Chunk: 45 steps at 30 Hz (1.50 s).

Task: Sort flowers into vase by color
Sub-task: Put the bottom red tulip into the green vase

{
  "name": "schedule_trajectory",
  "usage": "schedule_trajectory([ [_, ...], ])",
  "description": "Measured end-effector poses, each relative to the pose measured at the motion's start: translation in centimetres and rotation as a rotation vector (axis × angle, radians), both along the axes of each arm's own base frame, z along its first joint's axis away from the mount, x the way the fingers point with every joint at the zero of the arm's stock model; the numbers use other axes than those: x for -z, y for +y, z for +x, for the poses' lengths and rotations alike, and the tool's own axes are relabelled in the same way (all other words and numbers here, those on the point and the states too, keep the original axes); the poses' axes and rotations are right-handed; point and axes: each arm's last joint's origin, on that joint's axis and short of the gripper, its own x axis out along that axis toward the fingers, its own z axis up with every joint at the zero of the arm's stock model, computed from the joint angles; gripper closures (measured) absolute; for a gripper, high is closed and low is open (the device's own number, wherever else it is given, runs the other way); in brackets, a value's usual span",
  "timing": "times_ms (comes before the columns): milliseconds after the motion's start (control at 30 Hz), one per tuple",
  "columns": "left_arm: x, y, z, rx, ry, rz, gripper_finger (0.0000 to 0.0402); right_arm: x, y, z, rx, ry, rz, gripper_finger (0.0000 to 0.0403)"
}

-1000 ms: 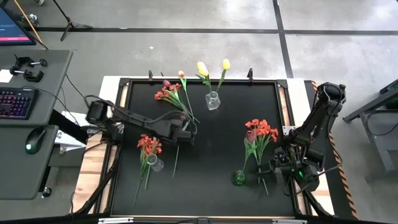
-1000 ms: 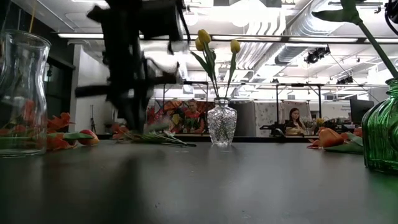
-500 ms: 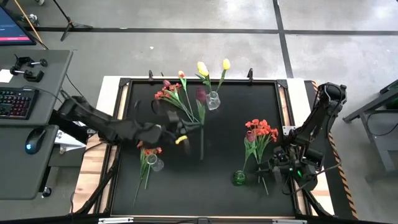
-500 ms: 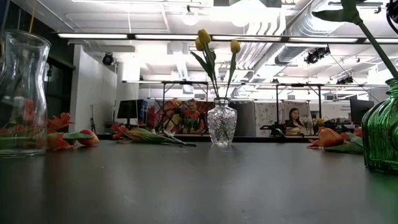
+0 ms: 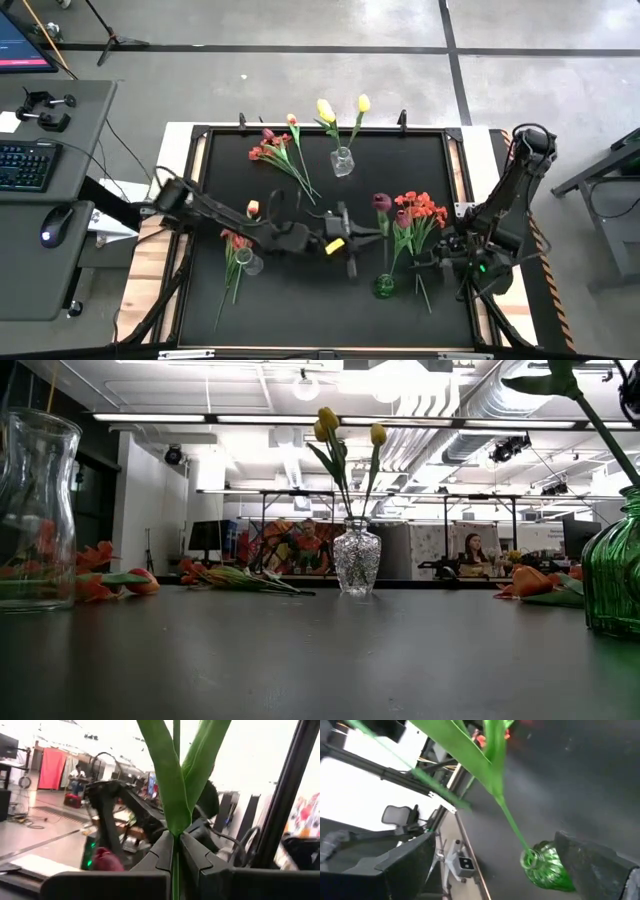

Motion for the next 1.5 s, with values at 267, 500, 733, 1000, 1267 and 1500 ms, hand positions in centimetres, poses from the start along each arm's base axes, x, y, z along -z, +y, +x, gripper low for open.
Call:
schedule_trajectory([
  [267, 4.2, -1.7, 1.7, -0.038, -0.058, -0.119, 0.0401, -1.8, -1.5, -0.7, -0.039, -0.06, -0.027, 0.0004],
  [500, 6.2, -2.2, 2.3, -0.046, -0.003, -0.11, 0.0401, -2.1, -2.1, -0.9, -0.032, -0.071, -0.055, 0.0004],
  [733, 6.9, -2.1, 2.5, -0.042, 0.069, -0.088, 0.0401, -2.0, -2.2, -1.0, -0.031, -0.07, -0.06, 0.0004],
  [1000, 7.3, -1.3, 2.9, -0.053, 0.102, -0.087, 0.0401, -2.1, -2.2, -1.0, -0.023, -0.074, -0.062, 0.0004],
  [1267, 7.1, -1.3, 3.0, 0.027, 0.073, -0.127, 0.0401, -2.1, -2.2, -0.9, -0.008, -0.081, -0.067, 0.0004],
  [1500, 7.1, -1.6, 2.9, 0.036, 0.077, -0.115, 0.0401, -2.1, -2.3, -1.0, -0.007, -0.08, -0.069, 0.0004],
])
